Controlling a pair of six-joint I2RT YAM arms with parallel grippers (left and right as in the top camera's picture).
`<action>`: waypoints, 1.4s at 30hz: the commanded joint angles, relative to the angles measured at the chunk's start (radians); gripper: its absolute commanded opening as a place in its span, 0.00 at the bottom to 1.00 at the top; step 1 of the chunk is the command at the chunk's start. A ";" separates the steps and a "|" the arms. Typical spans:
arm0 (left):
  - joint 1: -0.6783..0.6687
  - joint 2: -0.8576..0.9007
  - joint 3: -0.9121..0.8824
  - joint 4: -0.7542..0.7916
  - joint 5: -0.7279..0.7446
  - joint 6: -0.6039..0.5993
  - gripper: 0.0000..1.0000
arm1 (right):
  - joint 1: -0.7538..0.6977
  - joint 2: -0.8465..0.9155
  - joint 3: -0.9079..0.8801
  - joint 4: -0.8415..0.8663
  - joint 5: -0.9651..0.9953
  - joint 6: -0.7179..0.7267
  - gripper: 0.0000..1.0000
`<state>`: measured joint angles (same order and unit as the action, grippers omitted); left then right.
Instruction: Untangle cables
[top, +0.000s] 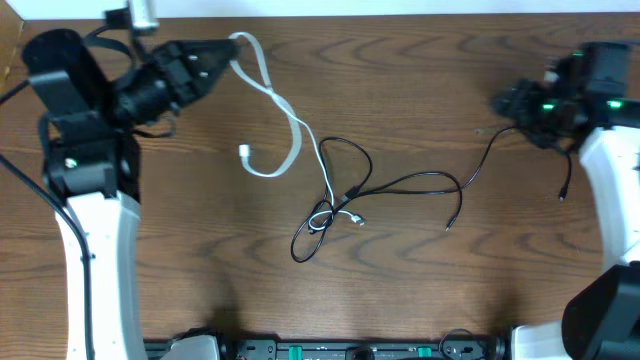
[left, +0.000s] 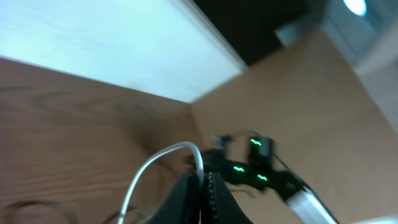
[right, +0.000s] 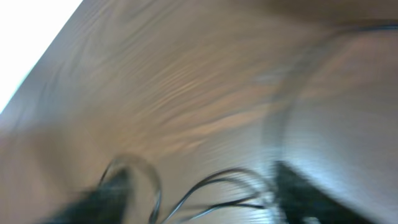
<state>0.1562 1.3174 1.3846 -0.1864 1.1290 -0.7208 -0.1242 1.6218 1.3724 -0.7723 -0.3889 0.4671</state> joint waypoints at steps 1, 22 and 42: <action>-0.070 -0.050 0.013 0.050 -0.040 -0.167 0.07 | 0.121 -0.005 0.005 0.014 -0.229 -0.208 0.99; -0.085 -0.172 0.013 0.304 -0.049 -0.546 0.08 | 0.721 0.085 0.005 0.301 -0.362 -0.371 0.99; -0.085 -0.199 0.013 0.304 0.008 -0.646 0.08 | 0.735 0.244 0.005 0.418 -0.081 -0.322 0.71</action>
<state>0.0708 1.1450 1.3842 0.1097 1.1107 -1.3407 0.6109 1.7920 1.3727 -0.3710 -0.4942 0.1265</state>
